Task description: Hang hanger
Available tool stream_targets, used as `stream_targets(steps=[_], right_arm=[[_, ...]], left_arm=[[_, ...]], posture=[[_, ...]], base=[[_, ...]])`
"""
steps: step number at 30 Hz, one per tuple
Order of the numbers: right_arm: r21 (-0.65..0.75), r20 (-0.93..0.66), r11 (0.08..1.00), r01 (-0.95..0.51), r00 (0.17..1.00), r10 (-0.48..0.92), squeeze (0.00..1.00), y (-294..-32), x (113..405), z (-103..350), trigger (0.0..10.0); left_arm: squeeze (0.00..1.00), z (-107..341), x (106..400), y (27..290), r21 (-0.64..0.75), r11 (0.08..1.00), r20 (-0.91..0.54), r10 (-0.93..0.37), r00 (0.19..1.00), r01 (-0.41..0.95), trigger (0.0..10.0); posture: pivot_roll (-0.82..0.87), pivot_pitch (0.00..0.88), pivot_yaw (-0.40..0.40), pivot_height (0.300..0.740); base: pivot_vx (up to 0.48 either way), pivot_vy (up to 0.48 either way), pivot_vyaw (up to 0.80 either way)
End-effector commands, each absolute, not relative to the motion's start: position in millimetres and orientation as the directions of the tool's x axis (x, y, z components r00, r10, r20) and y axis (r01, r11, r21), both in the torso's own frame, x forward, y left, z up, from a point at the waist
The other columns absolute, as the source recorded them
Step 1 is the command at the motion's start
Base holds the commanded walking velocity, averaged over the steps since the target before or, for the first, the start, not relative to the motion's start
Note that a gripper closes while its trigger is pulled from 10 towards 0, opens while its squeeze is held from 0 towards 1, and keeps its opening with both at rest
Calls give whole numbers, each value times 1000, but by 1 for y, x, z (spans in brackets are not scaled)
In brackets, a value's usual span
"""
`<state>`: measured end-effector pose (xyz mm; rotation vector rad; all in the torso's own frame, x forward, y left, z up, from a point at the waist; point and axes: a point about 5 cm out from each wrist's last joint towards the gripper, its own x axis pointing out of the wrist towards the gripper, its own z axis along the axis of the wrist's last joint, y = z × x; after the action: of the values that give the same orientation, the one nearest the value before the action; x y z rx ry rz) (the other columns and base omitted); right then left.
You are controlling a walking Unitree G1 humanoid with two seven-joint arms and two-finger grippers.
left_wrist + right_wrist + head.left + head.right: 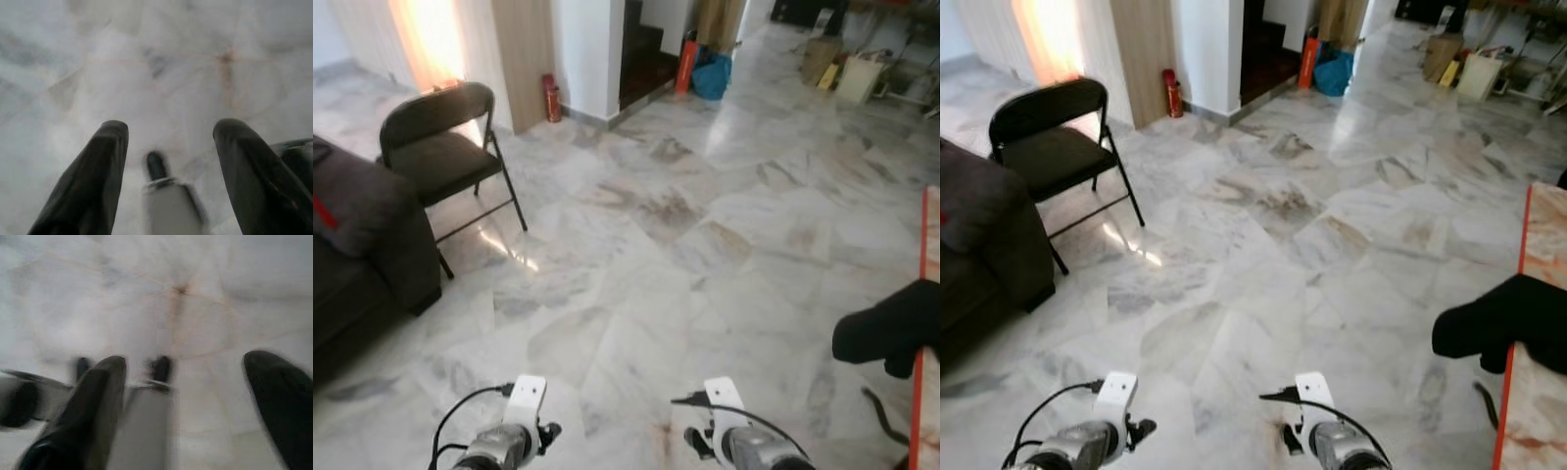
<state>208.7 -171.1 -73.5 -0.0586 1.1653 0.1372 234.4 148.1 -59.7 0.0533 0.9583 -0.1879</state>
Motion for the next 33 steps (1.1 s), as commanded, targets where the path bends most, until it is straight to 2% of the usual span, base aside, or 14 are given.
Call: stream_targets(steps=[1, 14, 33], right_arm=[[23, -908, 988, -149, 410, 83, 0, -168, 217, -69, 10000], [25, -908, 988, -154, 409, 87, 0, -166, 216, -70, 10000], [24, -905, 987, -156, 415, 88, 0, -167, 217, -69, 10000]], left_arm=[[0, -61, 232, 153, -18, 980, -825, -125, 551, 196, 10000], [0, -61, 232, 154, -14, 980, -825, -124, 551, 199, 10000], [0, -61, 233, 153, -14, 980, -822, -125, 556, 201, 10000]], posture=[[3, 0, -49, 740], [-2, 0, -45, 740], [3, 0, -52, 740]], base=[[360, 0, 0], [372, 0, 0], [480, 0, 0]])
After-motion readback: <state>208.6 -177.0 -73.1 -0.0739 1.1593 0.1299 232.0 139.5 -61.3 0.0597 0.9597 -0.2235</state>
